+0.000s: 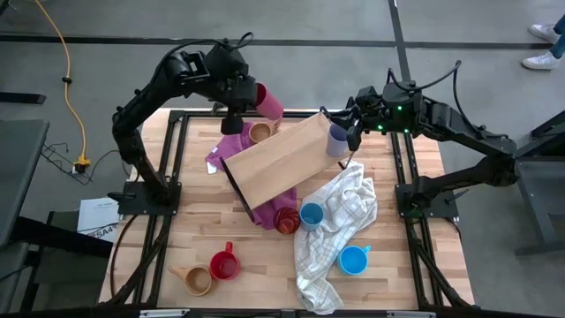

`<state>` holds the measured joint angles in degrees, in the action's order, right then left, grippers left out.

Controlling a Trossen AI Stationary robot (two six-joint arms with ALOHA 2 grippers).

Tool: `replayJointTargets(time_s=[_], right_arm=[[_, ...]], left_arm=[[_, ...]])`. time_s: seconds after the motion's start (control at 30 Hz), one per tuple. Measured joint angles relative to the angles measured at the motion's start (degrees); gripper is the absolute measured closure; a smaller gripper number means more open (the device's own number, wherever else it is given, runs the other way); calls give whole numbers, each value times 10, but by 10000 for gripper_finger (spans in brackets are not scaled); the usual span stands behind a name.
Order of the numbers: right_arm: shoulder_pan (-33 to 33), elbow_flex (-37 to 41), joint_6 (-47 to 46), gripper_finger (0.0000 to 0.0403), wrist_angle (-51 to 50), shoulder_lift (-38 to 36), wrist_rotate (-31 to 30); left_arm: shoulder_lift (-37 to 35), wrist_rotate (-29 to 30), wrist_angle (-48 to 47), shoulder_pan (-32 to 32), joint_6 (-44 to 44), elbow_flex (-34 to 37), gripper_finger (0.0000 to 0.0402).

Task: Stack small to large cups/mugs on shelf
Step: Put the pink cup on the shelf

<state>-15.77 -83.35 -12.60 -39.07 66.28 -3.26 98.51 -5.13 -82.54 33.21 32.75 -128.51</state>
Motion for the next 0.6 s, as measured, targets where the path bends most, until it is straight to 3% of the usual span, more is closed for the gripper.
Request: replayJointTargets(time_s=[0.6], right_arm=[[0,1,11,354,5,-1,4]], left_arm=[[51,-24,34,-25,0,0,401]])
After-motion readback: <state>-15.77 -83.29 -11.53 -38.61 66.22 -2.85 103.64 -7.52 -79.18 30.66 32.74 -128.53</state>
